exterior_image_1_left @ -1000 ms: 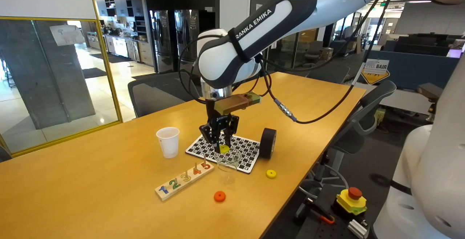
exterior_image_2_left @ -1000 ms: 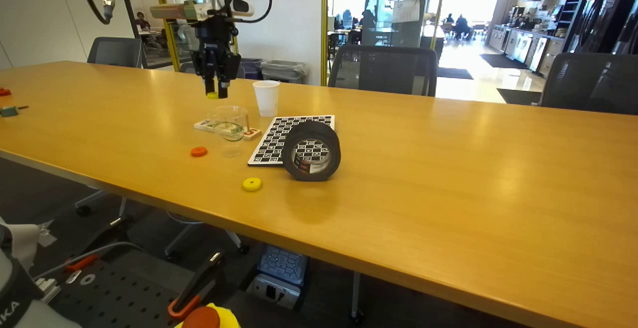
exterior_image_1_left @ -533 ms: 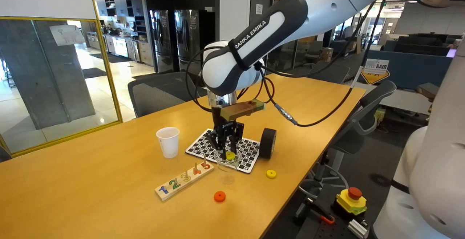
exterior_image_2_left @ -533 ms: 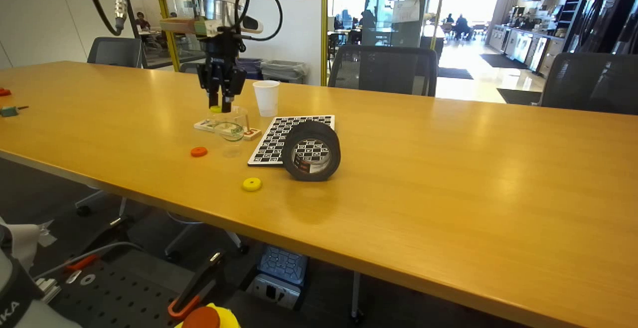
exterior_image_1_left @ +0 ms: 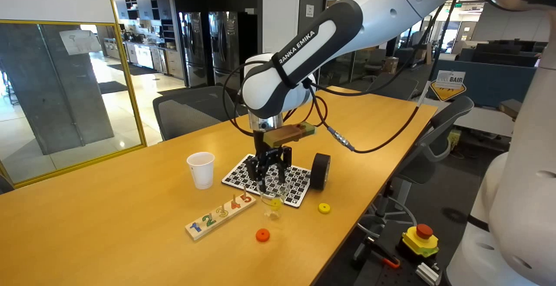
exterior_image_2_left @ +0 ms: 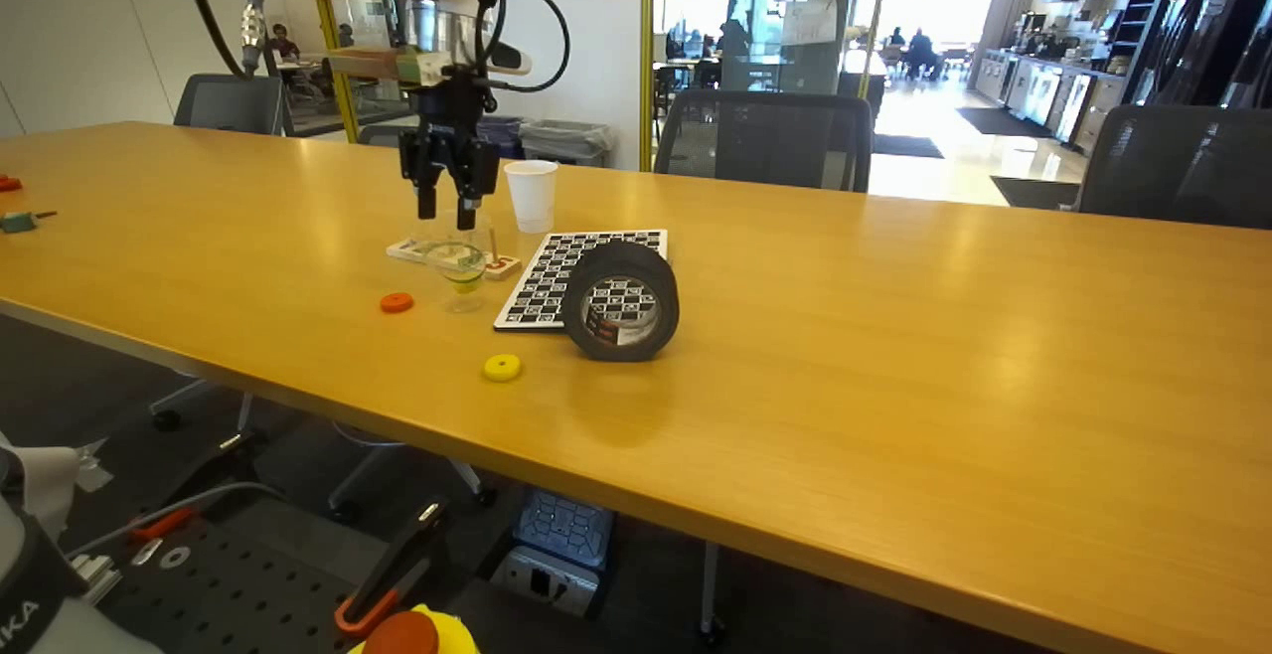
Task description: Put the orange circles inside the white cup and the yellow circles in the transparent cup.
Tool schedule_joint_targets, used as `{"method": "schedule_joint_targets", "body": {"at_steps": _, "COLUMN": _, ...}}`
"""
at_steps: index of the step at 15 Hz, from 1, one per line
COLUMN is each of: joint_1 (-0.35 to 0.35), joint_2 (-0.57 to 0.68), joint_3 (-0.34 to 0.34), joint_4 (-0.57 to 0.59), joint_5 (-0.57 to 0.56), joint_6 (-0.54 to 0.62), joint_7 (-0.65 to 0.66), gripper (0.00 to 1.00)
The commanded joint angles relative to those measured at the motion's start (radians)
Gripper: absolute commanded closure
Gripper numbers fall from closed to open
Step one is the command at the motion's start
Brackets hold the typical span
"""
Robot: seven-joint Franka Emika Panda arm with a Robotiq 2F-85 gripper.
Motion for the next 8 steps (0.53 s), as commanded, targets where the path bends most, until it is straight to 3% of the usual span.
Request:
{"method": "schedule_joint_targets", "body": {"at_steps": 1, "joint_1": -0.010, "joint_2": -0.037, "joint_3": 0.009, "joint_4": -0.018, "joint_5": -0.003, "joint_6": 0.031, "joint_7": 0.026, "gripper": 0.01}}
{"method": "schedule_joint_targets", "body": {"at_steps": 4, "joint_1": -0.014, "joint_2": -0.094, "joint_3": 0.004, "joint_4": -0.063, "joint_5": -0.011, "joint_6": 0.057, "joint_7": 0.067, "gripper": 0.00}}
{"method": "schedule_joint_targets", "body": {"at_steps": 8, "joint_1": -0.036, "joint_2": -0.204, "joint_3": -0.001, "joint_4": -0.172, "joint_5": -0.035, "joint_6": 0.067, "joint_7": 0.222, "gripper": 0.00}}
